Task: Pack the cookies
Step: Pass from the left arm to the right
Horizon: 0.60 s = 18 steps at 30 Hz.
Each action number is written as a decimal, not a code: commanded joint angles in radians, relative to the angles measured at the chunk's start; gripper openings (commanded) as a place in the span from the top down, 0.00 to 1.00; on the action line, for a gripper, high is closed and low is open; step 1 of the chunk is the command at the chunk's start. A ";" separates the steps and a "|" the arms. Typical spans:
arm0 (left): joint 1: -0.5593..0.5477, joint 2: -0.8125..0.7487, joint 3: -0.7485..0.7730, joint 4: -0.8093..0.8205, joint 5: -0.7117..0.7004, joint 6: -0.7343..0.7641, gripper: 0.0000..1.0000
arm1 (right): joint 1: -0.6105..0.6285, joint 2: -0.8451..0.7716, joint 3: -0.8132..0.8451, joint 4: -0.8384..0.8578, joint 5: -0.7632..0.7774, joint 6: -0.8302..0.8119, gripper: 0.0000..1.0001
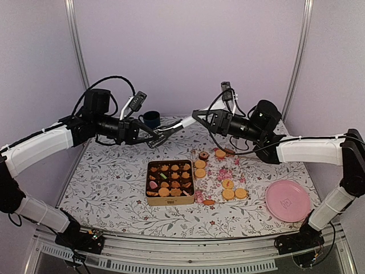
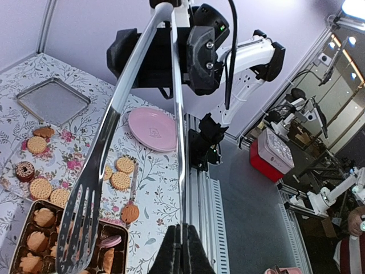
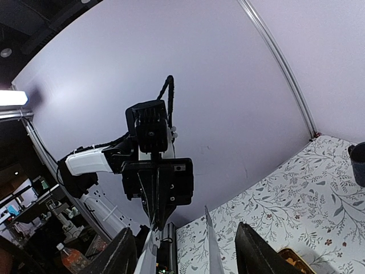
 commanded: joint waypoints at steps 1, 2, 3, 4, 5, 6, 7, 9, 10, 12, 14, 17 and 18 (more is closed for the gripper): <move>0.012 -0.012 0.011 0.027 0.018 0.019 1.00 | -0.008 0.035 0.025 0.042 -0.029 0.058 0.42; 0.014 -0.012 0.012 0.027 0.015 0.018 1.00 | -0.008 0.042 0.026 0.041 -0.035 0.064 0.44; 0.016 -0.011 0.013 0.028 0.013 0.018 1.00 | -0.008 0.049 0.028 0.038 -0.041 0.076 0.47; 0.017 -0.011 0.014 0.029 0.013 0.018 1.00 | -0.008 0.056 0.029 0.035 -0.046 0.084 0.50; 0.016 -0.010 0.014 0.029 0.012 0.018 1.00 | -0.008 0.061 0.030 0.035 -0.050 0.091 0.52; 0.017 -0.011 0.013 0.029 0.010 0.019 1.00 | -0.008 0.063 0.030 0.036 -0.047 0.098 0.53; 0.017 -0.008 0.011 0.028 0.009 0.020 1.00 | -0.008 0.064 0.031 0.037 -0.043 0.100 0.54; 0.017 -0.008 0.006 0.023 0.005 0.029 1.00 | -0.008 0.061 0.032 0.036 -0.036 0.100 0.55; 0.017 -0.010 0.006 0.012 -0.001 0.037 1.00 | -0.007 0.060 0.033 0.037 -0.036 0.100 0.55; 0.018 -0.011 0.006 -0.008 -0.019 0.060 0.92 | -0.007 0.052 0.032 0.033 -0.035 0.098 0.57; 0.023 -0.014 0.008 -0.044 -0.041 0.091 0.75 | -0.007 0.035 0.021 0.013 -0.023 0.084 0.59; 0.047 -0.020 0.015 -0.144 -0.064 0.171 0.48 | -0.007 -0.014 -0.002 -0.080 0.009 0.041 0.59; 0.053 -0.025 0.015 -0.191 -0.074 0.210 0.44 | -0.007 -0.030 -0.007 -0.127 0.017 0.018 0.59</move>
